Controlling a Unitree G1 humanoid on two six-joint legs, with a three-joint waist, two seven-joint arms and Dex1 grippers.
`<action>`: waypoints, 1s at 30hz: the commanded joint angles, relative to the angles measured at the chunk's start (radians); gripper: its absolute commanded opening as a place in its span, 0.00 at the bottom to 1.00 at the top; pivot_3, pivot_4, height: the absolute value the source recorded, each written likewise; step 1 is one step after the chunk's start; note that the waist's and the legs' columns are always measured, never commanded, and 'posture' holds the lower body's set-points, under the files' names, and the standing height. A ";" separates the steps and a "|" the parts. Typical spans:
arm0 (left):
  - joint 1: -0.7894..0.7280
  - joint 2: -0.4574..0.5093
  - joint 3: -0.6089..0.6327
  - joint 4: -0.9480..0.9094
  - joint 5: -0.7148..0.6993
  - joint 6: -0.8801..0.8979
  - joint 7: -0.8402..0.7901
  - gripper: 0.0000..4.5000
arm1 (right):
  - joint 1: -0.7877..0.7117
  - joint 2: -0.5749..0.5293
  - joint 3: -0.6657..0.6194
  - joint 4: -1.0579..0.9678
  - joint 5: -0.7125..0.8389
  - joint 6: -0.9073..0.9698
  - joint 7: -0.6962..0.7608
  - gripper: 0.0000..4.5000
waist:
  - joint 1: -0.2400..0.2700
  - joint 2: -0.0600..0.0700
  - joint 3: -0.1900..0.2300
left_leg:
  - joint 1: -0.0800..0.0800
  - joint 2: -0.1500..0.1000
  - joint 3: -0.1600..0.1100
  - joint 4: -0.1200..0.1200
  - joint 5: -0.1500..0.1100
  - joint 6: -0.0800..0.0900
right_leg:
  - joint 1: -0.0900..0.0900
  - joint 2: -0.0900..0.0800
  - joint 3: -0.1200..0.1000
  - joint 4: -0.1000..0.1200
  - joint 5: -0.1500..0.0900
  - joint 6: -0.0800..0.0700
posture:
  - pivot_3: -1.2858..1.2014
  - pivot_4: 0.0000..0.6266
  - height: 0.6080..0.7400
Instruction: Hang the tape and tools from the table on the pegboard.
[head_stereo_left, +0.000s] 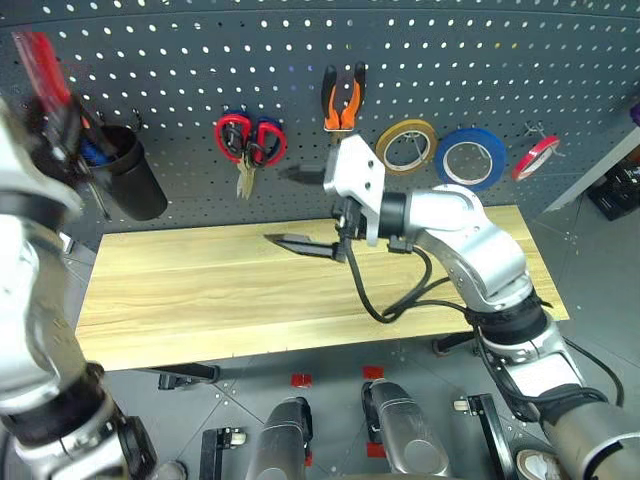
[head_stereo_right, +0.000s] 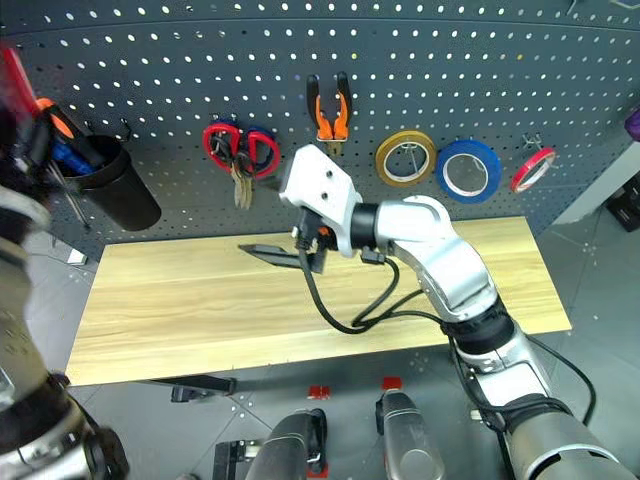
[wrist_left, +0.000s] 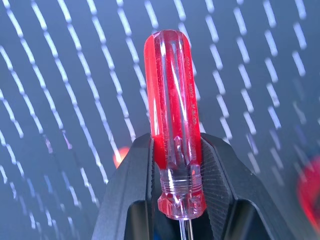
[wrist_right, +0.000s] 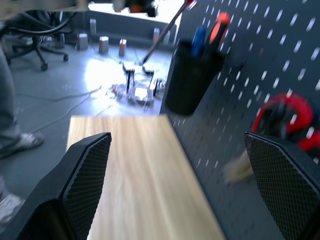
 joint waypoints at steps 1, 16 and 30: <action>-0.081 0.044 -0.029 0.140 0.026 -0.135 -0.013 0.21 | -0.048 0.031 -0.029 0.015 0.020 -0.009 -0.009 1.00 | -0.001 0.000 -0.001 | 0.000 0.000 0.000 0.000 0.000 0.000 | 0.000 0.000 0.000 0.000 0.000 0.000 | 0.43 0.29 1.00; -0.117 0.022 -0.115 0.420 0.125 -0.472 0.057 0.21 | -0.074 0.088 -0.005 0.046 -0.033 -0.009 -0.065 1.00 | -0.028 0.000 -0.002 | -0.001 0.000 0.003 0.000 0.000 0.000 | -0.004 -0.001 0.000 0.002 0.000 -0.001 | 0.42 0.30 1.00; 0.010 -0.003 -0.091 0.284 0.130 -0.419 0.161 0.70 | -0.059 0.079 -0.005 0.042 -0.035 -0.008 -0.067 1.00 | -0.058 0.000 -0.014 | -0.001 0.000 0.003 0.000 0.000 0.000 | -0.005 -0.001 0.000 0.003 0.001 -0.001 | 0.42 0.28 1.00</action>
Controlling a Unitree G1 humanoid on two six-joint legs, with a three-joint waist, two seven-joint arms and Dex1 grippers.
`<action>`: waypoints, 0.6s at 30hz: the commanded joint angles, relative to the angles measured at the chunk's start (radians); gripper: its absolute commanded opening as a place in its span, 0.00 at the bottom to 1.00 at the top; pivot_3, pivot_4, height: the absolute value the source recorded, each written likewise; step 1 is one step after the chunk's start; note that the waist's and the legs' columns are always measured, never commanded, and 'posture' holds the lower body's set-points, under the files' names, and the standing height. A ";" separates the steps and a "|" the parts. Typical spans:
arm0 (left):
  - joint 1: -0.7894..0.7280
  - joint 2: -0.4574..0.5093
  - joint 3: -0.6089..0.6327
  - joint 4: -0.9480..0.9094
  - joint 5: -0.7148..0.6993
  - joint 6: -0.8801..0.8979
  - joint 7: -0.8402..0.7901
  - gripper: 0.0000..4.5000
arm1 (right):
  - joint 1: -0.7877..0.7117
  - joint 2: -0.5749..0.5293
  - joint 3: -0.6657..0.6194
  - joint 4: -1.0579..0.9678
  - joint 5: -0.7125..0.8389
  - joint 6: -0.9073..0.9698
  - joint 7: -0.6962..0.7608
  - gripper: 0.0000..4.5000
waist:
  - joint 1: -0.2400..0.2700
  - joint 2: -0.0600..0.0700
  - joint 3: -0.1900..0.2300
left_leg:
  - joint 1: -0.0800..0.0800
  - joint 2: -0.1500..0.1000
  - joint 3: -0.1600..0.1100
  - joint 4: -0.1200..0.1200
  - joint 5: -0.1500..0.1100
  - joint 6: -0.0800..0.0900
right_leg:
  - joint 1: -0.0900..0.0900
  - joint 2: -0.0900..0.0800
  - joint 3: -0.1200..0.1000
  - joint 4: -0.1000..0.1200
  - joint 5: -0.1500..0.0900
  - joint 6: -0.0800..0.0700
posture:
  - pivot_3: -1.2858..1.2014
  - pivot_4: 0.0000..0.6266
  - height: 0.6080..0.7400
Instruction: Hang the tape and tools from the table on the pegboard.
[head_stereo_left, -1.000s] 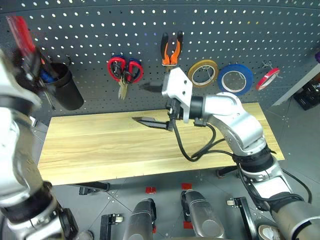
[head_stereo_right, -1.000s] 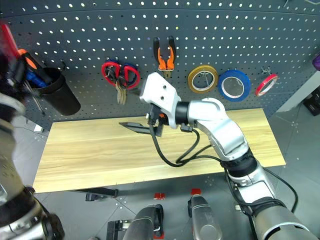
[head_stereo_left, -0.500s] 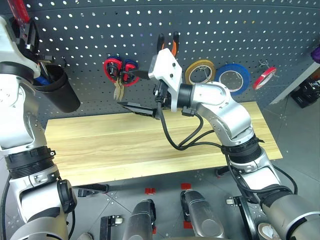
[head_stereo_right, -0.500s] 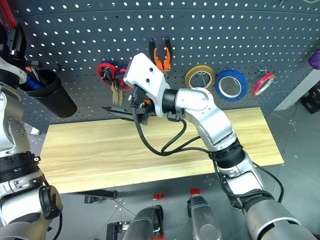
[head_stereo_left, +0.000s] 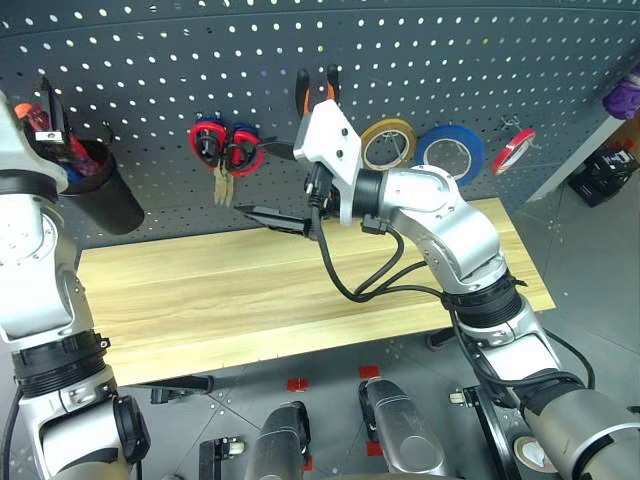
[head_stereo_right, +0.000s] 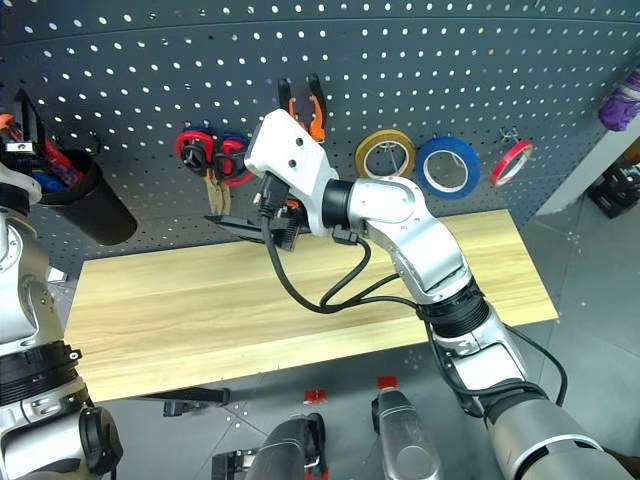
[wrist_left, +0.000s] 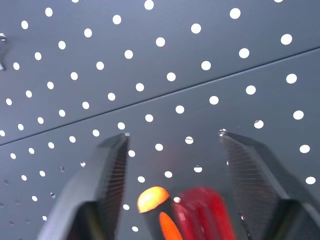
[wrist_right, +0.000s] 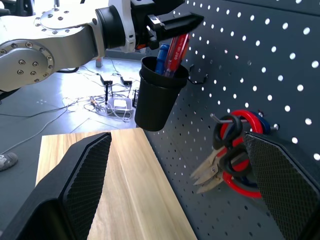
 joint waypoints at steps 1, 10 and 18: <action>-0.017 0.001 0.001 -0.120 -0.030 0.048 -0.002 0.70 | 0.015 -0.002 -0.011 -0.056 0.007 -0.003 -0.005 1.00 | 0.000 0.000 -0.004 | 0.000 0.000 0.000 0.000 0.000 0.000 | 0.000 0.000 0.000 0.000 0.000 0.000 | 0.42 0.28 1.00; 0.300 -0.079 0.069 -0.641 -0.361 0.475 -0.068 0.70 | 0.276 -0.048 -0.064 -0.265 0.037 0.080 -0.105 1.00 | -0.008 0.005 -0.039 | 0.002 0.000 0.003 -0.001 -0.003 0.002 | 0.001 0.000 0.005 -0.001 0.000 0.000 | 0.44 0.25 1.00; 0.682 -0.216 0.022 -0.717 -0.341 0.394 -0.107 0.70 | 0.549 -0.039 -0.116 -0.149 -0.118 -0.134 -0.310 1.00 | 0.022 0.010 -0.084 | 0.005 0.001 0.003 -0.001 -0.003 0.002 | 0.005 0.003 0.007 -0.001 0.000 0.000 | 0.45 0.21 1.00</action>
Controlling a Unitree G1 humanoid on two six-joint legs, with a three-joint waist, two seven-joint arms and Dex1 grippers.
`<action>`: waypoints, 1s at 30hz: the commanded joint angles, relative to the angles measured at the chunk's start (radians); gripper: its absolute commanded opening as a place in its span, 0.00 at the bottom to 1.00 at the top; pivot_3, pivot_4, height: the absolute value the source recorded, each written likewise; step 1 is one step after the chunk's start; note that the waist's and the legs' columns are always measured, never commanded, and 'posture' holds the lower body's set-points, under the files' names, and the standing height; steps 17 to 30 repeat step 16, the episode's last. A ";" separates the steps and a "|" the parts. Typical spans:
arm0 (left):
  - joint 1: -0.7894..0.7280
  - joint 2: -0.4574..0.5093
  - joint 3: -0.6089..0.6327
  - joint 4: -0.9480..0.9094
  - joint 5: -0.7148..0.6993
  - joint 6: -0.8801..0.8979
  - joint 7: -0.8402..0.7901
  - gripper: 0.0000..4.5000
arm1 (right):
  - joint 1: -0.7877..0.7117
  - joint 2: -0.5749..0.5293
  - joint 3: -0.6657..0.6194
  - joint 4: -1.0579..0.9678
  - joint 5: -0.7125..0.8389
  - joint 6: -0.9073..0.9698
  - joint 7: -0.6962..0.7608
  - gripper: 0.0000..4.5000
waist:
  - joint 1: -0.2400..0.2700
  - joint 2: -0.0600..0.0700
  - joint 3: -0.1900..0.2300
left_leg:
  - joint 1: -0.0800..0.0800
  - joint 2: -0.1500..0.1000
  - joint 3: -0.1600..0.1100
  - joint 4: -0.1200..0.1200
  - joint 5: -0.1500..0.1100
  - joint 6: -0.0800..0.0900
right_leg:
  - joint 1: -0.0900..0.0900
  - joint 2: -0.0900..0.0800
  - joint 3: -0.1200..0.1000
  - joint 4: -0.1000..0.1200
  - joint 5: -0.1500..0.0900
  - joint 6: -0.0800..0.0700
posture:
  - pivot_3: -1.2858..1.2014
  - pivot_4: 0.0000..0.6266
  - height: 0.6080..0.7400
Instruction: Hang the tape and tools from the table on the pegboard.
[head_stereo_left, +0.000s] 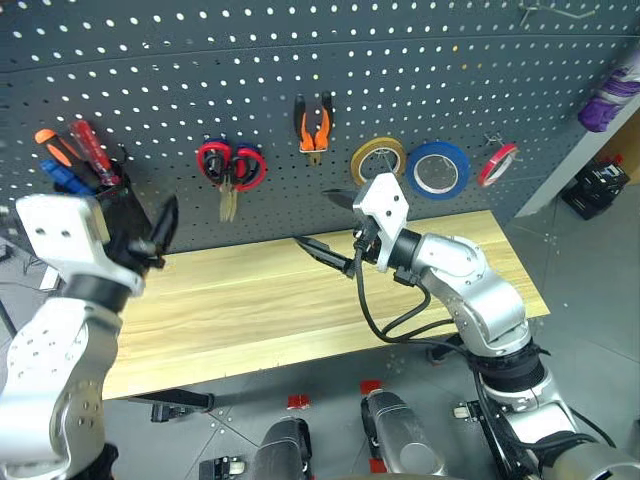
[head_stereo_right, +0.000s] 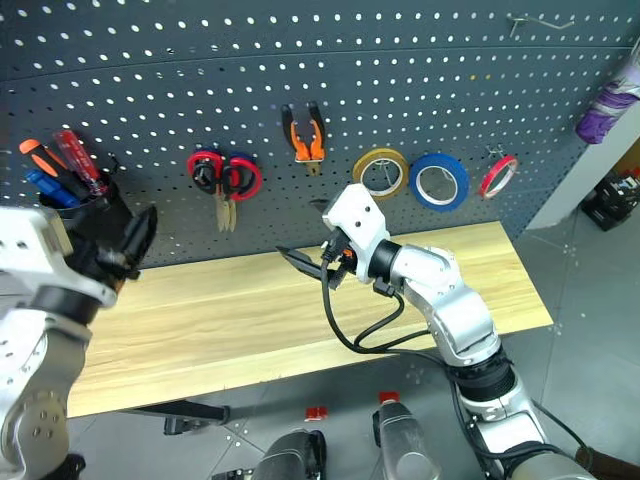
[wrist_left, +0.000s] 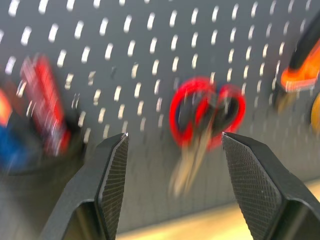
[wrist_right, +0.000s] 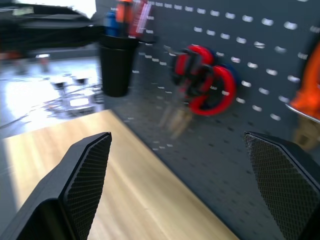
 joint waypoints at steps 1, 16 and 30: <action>0.082 -0.033 -0.059 -0.017 0.105 -0.063 0.036 0.70 | 0.105 0.000 -0.083 0.057 -0.057 -0.119 -0.111 1.00 | 0.020 -0.001 -0.010 | 0.000 -0.001 0.000 0.000 0.000 0.001 | 0.001 0.000 0.000 0.000 0.000 0.000 | 0.45 0.19 1.00; 0.134 -0.234 -0.188 0.228 0.267 -0.303 0.098 0.70 | 0.322 -0.020 -0.245 0.433 -0.204 -0.416 -0.367 1.00 | 0.076 0.009 -0.079 | 0.019 0.000 0.003 -0.002 -0.007 0.006 | 0.021 0.001 0.002 -0.004 -0.001 0.000 | 0.45 0.08 1.00; 0.134 -0.234 -0.188 0.228 0.267 -0.303 0.098 0.70 | 0.322 -0.020 -0.245 0.433 -0.204 -0.416 -0.367 1.00 | 0.076 0.009 -0.079 | 0.019 0.000 0.003 -0.002 -0.007 0.006 | 0.021 0.001 0.002 -0.004 -0.001 0.000 | 0.45 0.08 1.00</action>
